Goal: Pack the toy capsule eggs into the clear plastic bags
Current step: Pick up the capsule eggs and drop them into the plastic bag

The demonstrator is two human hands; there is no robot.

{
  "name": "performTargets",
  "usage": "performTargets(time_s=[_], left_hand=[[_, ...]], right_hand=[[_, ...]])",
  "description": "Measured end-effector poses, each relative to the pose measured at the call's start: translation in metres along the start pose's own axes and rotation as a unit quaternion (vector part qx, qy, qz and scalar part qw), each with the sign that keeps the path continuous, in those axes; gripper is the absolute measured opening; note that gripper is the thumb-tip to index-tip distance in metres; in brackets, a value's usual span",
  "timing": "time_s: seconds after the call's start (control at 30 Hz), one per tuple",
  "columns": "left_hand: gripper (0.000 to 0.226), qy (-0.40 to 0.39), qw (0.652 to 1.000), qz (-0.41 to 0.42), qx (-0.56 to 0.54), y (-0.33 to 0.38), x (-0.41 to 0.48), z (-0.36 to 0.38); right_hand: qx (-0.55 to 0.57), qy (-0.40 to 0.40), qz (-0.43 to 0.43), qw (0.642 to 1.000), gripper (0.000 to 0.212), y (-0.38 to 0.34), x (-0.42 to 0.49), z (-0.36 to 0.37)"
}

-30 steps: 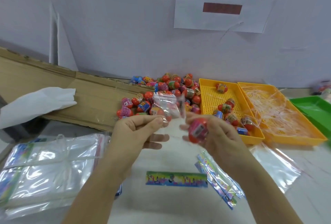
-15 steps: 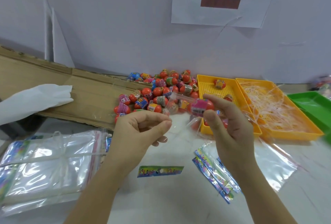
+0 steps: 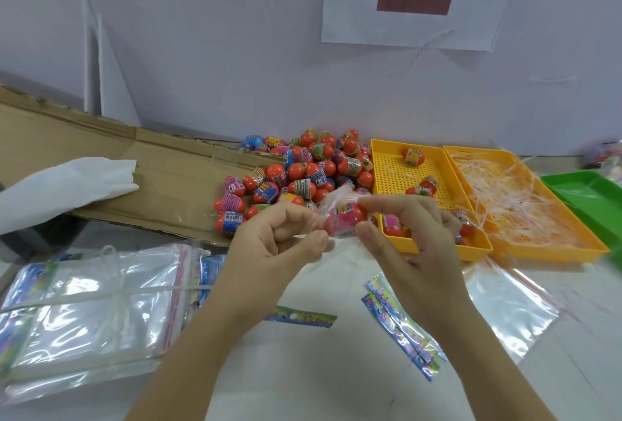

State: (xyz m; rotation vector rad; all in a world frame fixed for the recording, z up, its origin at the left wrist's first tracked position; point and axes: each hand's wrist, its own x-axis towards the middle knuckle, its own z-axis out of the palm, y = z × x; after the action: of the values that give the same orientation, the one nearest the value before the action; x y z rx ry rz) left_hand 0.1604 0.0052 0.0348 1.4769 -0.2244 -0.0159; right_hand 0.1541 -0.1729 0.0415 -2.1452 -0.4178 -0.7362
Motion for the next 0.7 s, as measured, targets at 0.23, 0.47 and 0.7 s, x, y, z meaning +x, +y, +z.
performTargets(time_s=[0.23, 0.47, 0.7], left_hand=[[0.049, -0.083, 0.996, -0.021, -0.006, 0.0, -0.002, 0.002], [0.053, -0.053, 0.999, -0.008, 0.001, -0.005, -0.001, 0.003], [0.043, -0.041, 0.998, -0.01, -0.036, -0.007, 0.001, 0.001]], right_hand=[[0.05, -0.005, 0.021, 0.999, 0.015, -0.003, -0.001, 0.002], [-0.024, -0.002, -0.017, 1.0, 0.039, -0.002, -0.005, 0.01], [-0.04, -0.031, 0.001, 0.999, 0.039, -0.001, -0.016, 0.02]])
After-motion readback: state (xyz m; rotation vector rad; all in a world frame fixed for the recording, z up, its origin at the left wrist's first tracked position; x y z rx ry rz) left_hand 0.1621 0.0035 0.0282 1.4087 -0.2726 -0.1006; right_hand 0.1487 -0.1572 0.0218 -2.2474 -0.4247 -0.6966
